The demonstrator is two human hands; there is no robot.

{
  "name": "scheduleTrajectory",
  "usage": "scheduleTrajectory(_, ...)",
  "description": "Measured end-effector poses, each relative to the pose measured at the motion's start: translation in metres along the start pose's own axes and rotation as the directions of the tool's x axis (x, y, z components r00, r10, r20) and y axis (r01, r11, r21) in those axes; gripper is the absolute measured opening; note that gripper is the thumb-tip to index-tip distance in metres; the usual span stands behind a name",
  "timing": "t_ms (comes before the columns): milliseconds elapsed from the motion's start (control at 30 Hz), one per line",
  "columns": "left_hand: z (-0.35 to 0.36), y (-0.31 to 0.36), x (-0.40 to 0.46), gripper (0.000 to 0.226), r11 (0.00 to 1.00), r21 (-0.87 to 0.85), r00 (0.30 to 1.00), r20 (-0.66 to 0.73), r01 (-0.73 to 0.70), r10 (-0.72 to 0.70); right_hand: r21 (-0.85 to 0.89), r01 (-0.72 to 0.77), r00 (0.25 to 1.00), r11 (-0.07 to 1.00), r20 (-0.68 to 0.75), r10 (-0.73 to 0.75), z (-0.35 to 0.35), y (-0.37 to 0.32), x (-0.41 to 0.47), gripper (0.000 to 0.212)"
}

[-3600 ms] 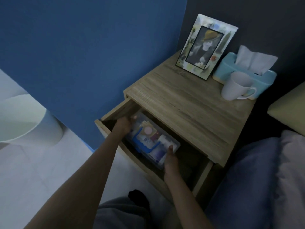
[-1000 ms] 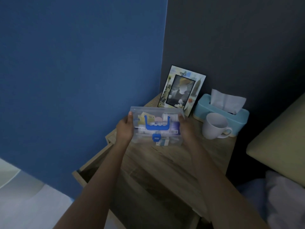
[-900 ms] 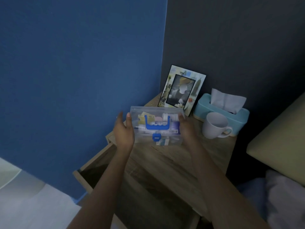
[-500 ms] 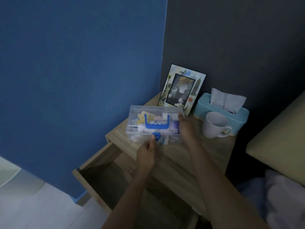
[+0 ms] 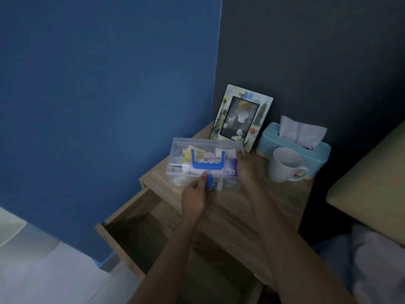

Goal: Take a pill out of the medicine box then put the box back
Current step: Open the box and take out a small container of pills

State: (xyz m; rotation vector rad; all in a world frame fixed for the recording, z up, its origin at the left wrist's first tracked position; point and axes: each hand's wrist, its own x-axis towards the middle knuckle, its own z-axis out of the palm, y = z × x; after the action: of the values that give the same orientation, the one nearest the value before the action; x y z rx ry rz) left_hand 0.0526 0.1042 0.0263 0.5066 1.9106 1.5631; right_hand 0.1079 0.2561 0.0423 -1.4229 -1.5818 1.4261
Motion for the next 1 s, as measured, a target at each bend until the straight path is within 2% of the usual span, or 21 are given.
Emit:
scheduleTrajectory(200,-0.008,-0.015,-0.001,0.025,0.995,-0.096,0.992,0.119,-0.018,0.029,-0.013,0.011,1.0,1.0,-0.007,-0.011,0.001,0.002,0.003,0.048)
scheduleTrajectory(400,-0.016,-0.021,-0.008,0.013,0.993,-0.117,0.989,0.144,-0.008,0.025,0.016,0.028,1.0,0.999,0.005,-0.028,0.0,0.001,-0.001,0.044)
scheduleTrajectory(733,-0.028,-0.006,-0.013,0.025,0.981,-0.188,0.997,0.061,0.054,-0.043,0.025,-0.023,0.999,0.999,0.041,0.022,-0.003,-0.01,-0.014,0.046)
scheduleTrajectory(833,-0.03,-0.004,-0.012,0.026,0.983,-0.18,0.999,-0.025,0.03,-0.035,0.035,-0.015,0.998,0.999,0.064,0.012,-0.003,-0.011,-0.014,0.047)
scheduleTrajectory(900,-0.032,-0.002,-0.008,0.027,0.984,-0.176,0.989,-0.147,0.006,-0.032,0.043,0.011,0.998,0.999,0.068,-0.014,-0.002,-0.009,-0.011,0.046)
scheduleTrajectory(1000,-0.039,-0.001,0.0,0.026,0.983,-0.164,0.925,-0.38,-0.087,0.019,0.054,0.043,0.998,0.998,0.051,-0.046,-0.002,-0.002,-0.006,0.043)
